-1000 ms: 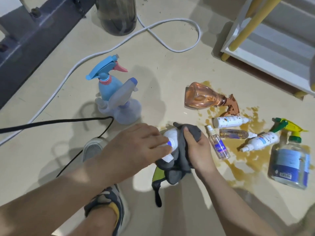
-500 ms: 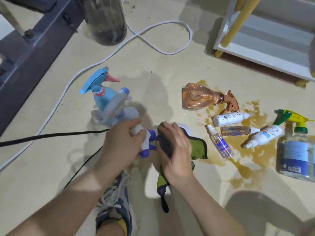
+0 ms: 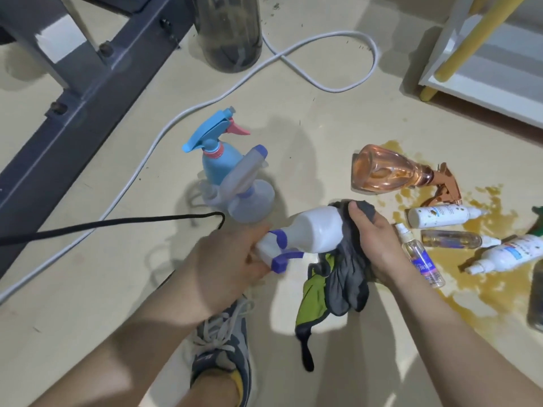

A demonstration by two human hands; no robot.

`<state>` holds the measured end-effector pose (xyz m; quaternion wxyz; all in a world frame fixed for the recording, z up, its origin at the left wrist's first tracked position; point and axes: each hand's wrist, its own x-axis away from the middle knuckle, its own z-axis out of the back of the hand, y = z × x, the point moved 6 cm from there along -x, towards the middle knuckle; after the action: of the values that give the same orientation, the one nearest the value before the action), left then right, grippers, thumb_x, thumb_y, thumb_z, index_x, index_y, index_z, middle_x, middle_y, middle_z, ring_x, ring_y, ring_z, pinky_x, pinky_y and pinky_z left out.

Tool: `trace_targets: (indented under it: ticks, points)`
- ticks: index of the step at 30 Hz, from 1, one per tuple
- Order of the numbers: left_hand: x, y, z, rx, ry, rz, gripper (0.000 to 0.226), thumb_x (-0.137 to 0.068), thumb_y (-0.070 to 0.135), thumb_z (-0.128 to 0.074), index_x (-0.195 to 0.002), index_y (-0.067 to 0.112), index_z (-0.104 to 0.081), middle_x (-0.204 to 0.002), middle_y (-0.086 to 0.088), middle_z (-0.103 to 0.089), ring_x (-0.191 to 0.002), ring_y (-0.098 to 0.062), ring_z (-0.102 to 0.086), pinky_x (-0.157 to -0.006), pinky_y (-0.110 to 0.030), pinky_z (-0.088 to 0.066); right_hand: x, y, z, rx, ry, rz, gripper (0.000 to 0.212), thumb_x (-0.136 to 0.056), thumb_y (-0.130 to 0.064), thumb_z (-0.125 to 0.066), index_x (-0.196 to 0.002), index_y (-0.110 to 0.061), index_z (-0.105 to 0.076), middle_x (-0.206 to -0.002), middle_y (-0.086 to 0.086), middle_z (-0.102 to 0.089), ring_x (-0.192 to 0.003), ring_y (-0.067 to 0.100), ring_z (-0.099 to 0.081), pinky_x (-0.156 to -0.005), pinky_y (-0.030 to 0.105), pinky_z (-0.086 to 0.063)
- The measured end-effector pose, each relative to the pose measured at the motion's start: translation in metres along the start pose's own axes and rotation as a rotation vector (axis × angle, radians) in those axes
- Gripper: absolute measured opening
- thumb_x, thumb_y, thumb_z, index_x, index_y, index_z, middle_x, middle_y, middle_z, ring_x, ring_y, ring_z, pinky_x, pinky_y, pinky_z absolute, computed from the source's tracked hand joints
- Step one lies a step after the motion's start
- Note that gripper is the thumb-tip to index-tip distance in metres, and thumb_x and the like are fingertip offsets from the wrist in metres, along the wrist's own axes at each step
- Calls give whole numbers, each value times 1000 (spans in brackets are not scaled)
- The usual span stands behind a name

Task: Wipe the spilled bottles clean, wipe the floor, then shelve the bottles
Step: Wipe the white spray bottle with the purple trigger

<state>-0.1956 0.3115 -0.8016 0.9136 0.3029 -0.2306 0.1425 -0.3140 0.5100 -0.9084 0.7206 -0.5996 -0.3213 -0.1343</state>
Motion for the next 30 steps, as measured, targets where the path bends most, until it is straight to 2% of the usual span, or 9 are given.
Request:
trace_targets:
  ticks: [3, 6, 11, 13, 18, 21, 24, 27, 30]
  points:
    - [5, 5, 8, -382, 103, -40, 33, -88, 61, -30, -94, 35, -48, -84, 9, -48, -76, -12, -48, -62, -27, -34, 25, -18, -2, -211, -23, -21, 24, -100, -32, -52, -110, -17, -69, -107, 6, -75, -97, 18, -72, -84, 35, -54]
    - [2, 16, 11, -195, 190, -79, 36, -91, 56, -28, -70, 29, -39, -70, 6, -46, -67, -22, -50, -56, -32, -28, 61, -44, -2, -476, -27, 142, 35, -98, -28, -52, -127, -11, -61, -123, 9, -69, -117, 23, -64, -104, 43, -45]
    - [2, 35, 9, -87, 347, -177, 28, -88, 18, -49, -67, 30, -37, -53, 13, -36, -44, 3, -32, -43, -24, -16, 113, -58, -84, -84, -148, 505, 53, -91, -42, -57, -134, -10, -50, -130, 8, -61, -119, 22, -59, -100, 37, -46]
    - [3, 34, 6, -144, 336, -146, 21, -85, 12, -47, -69, 25, -43, -55, 8, -43, -44, -9, -44, -42, -24, -17, 103, -45, -102, 100, -131, 583, 52, -94, -49, -51, -135, -16, -51, -132, -4, -60, -126, 13, -54, -105, 35, -41]
    - [5, 23, -8, -118, 249, -5, 31, -100, 48, -31, -82, 23, -38, -77, 2, -53, -69, -19, -53, -62, -32, -41, 43, -21, -66, 286, 75, 450, 44, -88, -55, -43, -110, -24, -65, -103, -19, -65, -108, 9, -60, -98, 35, -46]
    - [0, 34, -4, -167, 304, -75, 28, -102, 42, -34, -88, 19, -43, -79, -1, -53, -64, -18, -46, -57, -28, -33, 12, -8, -43, 263, 171, 380, 17, -94, -45, -50, -93, -33, -62, -100, -4, -67, -105, 23, -61, -93, 40, -47]
    - [0, 46, 3, -206, 355, -152, 24, -96, 30, -51, -77, 19, -43, -62, 2, -48, -50, -13, -33, -40, -19, -16, -7, 2, -15, -8, 279, 147, 18, -99, -30, -56, -86, -19, -63, -85, 0, -68, -91, 25, -64, -78, 32, -51]
    - [-1, 35, 1, -173, 366, -99, 26, -102, 36, -40, -81, 21, -37, -64, 6, -45, -52, -12, -36, -45, -20, -22, 10, -5, -31, -55, 138, 137, 29, -93, -42, -58, -98, -14, -65, -93, 1, -71, -94, 20, -67, -84, 35, -54]
    - [2, 27, -6, -125, 272, -41, 29, -101, 43, -29, -78, 26, -34, -70, 6, -44, -56, -9, -37, -54, -25, -31, 51, -13, -73, 68, -99, 524, 27, -96, -37, -54, -109, -15, -60, -104, 5, -63, -95, 34, -65, -90, 53, -49]
